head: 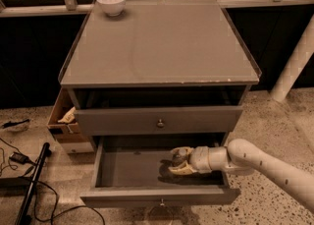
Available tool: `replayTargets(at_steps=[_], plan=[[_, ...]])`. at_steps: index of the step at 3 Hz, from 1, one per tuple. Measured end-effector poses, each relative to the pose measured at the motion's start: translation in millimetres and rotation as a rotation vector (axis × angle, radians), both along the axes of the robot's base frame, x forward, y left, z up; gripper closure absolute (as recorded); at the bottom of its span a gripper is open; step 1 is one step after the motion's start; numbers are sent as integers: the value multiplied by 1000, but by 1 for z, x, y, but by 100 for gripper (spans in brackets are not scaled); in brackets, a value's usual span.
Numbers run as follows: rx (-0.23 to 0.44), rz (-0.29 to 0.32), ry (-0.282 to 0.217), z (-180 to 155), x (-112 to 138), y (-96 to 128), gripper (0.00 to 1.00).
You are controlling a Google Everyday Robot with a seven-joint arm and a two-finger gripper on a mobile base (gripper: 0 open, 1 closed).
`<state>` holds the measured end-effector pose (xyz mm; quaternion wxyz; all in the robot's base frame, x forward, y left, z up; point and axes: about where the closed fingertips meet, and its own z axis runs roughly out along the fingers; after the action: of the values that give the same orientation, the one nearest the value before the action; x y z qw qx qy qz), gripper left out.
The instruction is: Place water bottle into middle drawer
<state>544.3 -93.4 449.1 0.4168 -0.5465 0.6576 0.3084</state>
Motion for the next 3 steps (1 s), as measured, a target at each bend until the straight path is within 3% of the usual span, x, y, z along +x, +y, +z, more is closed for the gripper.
replayTargets(at_steps=[2, 3], plan=[[0, 0, 0, 0, 0, 0, 11], [0, 0, 0, 0, 0, 0, 0]])
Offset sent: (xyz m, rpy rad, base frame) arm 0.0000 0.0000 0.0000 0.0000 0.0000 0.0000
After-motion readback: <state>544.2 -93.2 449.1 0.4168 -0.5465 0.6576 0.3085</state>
